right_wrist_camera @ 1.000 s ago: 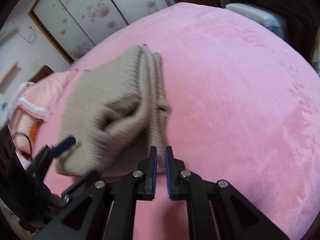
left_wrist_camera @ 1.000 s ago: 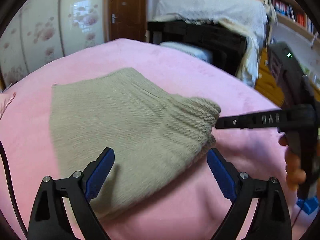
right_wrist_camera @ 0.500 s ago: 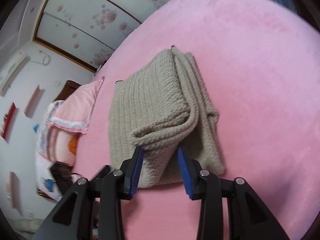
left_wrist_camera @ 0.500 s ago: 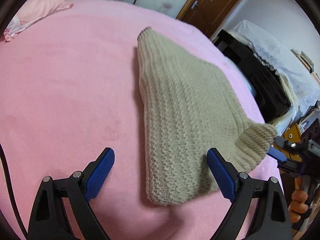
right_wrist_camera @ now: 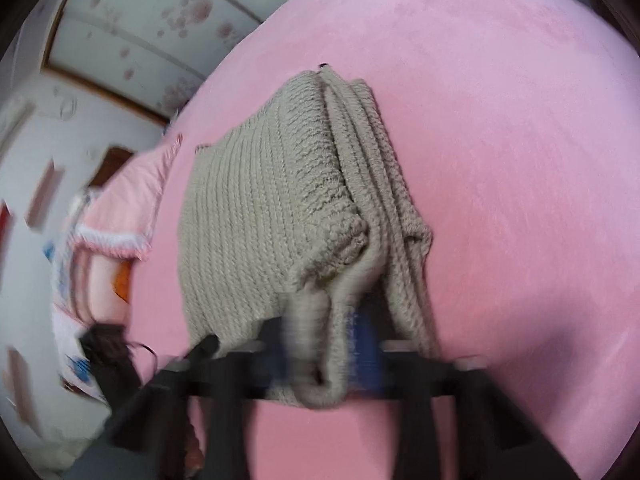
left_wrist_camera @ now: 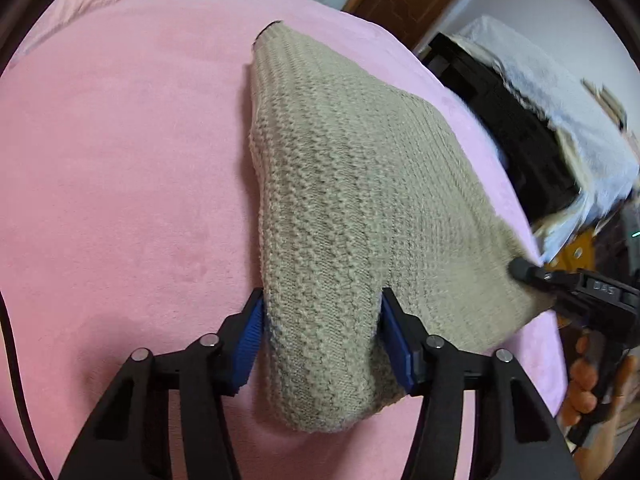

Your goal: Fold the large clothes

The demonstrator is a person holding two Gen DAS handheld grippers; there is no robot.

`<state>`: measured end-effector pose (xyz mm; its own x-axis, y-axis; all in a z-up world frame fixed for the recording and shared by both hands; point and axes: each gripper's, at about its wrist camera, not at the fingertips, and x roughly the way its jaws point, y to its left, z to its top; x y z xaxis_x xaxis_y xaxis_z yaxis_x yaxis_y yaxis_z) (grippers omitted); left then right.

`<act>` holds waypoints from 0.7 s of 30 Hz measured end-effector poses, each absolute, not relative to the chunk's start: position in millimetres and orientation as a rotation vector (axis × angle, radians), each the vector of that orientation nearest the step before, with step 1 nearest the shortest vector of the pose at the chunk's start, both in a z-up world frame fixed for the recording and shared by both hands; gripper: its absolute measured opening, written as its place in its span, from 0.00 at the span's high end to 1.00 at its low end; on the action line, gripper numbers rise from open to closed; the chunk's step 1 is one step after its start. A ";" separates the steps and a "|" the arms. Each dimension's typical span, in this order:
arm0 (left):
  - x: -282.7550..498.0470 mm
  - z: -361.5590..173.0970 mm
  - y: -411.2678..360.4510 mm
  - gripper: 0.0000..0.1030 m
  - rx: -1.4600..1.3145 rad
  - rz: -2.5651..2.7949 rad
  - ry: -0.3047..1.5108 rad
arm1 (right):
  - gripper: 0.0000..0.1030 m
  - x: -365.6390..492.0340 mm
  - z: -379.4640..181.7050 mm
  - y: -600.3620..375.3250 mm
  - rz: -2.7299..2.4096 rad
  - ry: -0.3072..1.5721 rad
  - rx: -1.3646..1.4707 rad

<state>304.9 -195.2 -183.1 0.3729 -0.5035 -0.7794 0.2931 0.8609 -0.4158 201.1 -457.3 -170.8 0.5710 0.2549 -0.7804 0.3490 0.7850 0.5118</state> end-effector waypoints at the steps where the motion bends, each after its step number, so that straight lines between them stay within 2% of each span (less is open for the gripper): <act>1: 303.2 -182.6 -197.1 0.50 -0.206 -0.515 1.067 | 0.83 192.5 -164.4 -453.0 -0.077 0.959 0.632; 3: 299.7 -184.7 -198.2 0.50 -0.193 -0.513 1.062 | 0.84 175.4 -163.0 -447.5 -0.102 0.923 0.563; 8: 295.2 -197.0 -201.0 0.49 -0.179 -0.497 1.091 | 0.85 161.8 -219.2 -439.2 -0.169 1.006 0.535; 12: 300.0 -183.3 -204.2 0.40 -0.138 -0.493 1.098 | 0.80 167.4 -196.8 -439.7 -0.189 0.985 0.529; 14: 299.8 -169.4 -208.0 0.37 -0.083 -0.492 1.092 | 0.74 171.5 -180.1 -439.7 -0.206 0.986 0.484; 21: 323.4 -105.3 -210.5 0.33 -0.032 -0.476 0.916 | 0.68 189.8 -119.7 -433.3 -0.228 0.817 0.354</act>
